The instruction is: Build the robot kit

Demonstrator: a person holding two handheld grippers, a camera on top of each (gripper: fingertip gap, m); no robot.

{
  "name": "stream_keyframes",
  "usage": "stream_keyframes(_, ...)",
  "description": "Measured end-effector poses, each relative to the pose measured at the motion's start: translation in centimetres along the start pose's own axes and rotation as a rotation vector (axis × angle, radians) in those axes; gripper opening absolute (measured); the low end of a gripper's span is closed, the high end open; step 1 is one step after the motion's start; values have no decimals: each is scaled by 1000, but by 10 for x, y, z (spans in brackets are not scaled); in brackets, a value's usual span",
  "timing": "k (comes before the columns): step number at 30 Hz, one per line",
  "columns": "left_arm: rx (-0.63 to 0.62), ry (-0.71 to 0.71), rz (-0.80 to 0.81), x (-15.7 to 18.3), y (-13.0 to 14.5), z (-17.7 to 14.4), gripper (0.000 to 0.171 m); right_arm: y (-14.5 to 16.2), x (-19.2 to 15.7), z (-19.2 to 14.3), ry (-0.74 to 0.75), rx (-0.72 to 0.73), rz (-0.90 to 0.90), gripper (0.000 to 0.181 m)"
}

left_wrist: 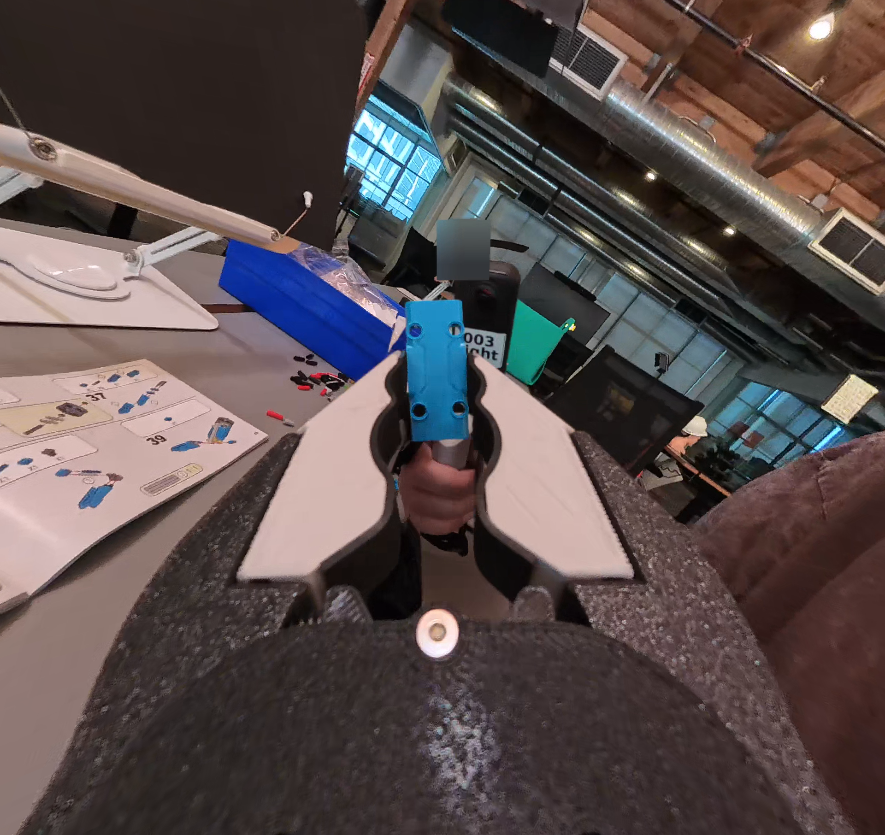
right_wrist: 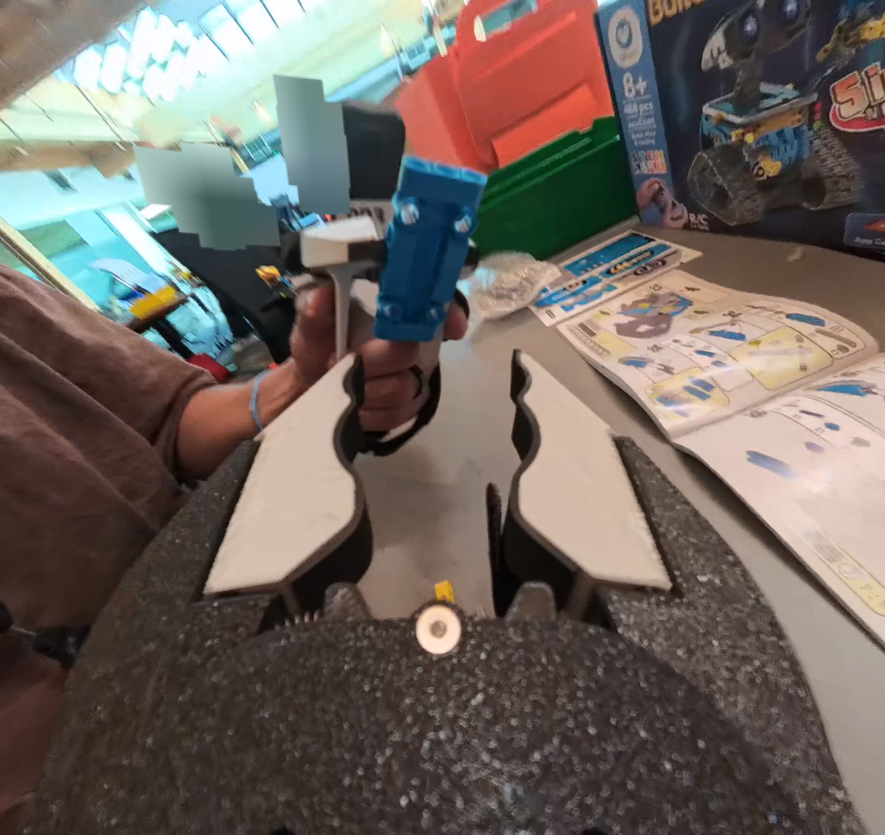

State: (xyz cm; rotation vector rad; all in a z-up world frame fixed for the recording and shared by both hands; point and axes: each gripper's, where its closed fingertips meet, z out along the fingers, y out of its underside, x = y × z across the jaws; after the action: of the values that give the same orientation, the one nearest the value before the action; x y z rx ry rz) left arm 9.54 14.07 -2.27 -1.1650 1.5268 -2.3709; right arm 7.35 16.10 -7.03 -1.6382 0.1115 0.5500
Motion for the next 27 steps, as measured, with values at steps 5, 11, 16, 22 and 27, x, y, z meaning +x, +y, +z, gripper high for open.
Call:
stream_keyframes(5,16,-17,-12,-6,-1,-2,24,-22,3,-13,-53,137,105,58)
stream_keyframes(11,-6,-18,9,-5,7,3,24,-14,-2,-7,-92,97,103,35)
stream_keyframes(16,-29,-11,-3,-6,9,2,25,-11,-4,-8,-96,59,81,25)
stream_keyframes(22,-70,-26,31,-8,13,1,39,-2,0,-9,-72,-6,87,24)
stream_keyframes(27,-98,-46,65,-10,19,3,34,6,-1,-6,-64,-56,80,25)
